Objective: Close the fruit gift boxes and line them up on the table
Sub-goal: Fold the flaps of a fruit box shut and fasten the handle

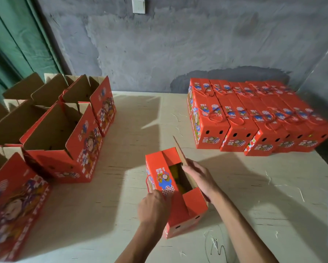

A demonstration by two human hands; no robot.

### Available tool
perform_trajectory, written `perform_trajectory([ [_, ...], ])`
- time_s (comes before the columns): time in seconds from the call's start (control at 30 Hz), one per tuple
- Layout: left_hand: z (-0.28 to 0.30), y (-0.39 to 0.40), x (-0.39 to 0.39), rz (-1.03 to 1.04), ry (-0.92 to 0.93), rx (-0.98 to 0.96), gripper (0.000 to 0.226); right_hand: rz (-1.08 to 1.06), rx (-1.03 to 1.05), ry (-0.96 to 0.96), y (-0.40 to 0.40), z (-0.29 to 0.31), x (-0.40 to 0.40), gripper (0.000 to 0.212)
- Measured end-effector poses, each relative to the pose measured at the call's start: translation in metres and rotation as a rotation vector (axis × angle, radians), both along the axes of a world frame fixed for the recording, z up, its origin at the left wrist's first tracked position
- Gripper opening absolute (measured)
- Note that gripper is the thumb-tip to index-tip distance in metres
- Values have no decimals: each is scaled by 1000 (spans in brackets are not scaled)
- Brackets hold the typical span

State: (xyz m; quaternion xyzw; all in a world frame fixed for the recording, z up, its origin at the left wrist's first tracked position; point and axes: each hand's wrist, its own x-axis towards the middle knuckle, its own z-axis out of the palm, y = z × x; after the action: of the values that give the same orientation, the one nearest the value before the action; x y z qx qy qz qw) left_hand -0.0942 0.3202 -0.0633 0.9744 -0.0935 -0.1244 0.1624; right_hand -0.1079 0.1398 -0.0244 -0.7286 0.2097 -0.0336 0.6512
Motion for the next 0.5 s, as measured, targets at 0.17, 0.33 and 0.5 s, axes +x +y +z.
perform_trajectory([
  [0.17,-4,3,-23,-166,-321,-355,52,-52,2,-17,-7,0,-3,26],
  [0.33,-16,-3,9,-628,-297,-338,61,-85,5,-20,-7,2,-5,19],
  [0.5,-19,-18,34,-631,-219,-224,68,-85,8,2,-4,2,-7,14],
])
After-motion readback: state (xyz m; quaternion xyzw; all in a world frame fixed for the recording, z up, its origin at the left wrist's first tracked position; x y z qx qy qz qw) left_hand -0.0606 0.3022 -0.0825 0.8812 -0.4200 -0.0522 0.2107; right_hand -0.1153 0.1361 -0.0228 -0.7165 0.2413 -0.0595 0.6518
